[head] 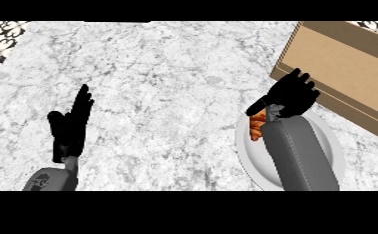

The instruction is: Pick the croissant from the plate and place it in the cardboard box

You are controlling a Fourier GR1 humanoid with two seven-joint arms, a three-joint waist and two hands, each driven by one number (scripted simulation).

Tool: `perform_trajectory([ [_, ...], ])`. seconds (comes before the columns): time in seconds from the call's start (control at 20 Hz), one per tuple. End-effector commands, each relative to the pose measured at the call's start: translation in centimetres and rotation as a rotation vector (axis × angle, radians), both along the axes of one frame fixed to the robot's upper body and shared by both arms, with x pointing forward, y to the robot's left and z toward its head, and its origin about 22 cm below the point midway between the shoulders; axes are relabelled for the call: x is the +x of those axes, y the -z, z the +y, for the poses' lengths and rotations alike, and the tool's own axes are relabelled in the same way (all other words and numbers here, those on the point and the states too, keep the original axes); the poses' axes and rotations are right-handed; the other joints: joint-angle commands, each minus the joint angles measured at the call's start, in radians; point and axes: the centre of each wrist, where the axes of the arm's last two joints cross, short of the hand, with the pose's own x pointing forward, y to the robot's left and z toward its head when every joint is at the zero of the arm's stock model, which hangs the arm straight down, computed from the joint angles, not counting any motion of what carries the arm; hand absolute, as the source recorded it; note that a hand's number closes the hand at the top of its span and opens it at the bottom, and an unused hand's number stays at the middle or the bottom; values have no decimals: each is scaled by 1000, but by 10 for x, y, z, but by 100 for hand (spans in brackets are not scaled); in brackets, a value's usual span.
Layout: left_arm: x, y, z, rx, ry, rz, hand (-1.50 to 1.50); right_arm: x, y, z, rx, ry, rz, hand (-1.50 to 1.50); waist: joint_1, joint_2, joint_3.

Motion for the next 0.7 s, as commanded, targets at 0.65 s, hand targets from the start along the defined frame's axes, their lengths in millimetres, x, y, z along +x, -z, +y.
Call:
perform_trajectory([
  [0.65,9,3,-14,1,-17,-21,0,3,23,16,-16,187,104,-150,-7,5,1],
])
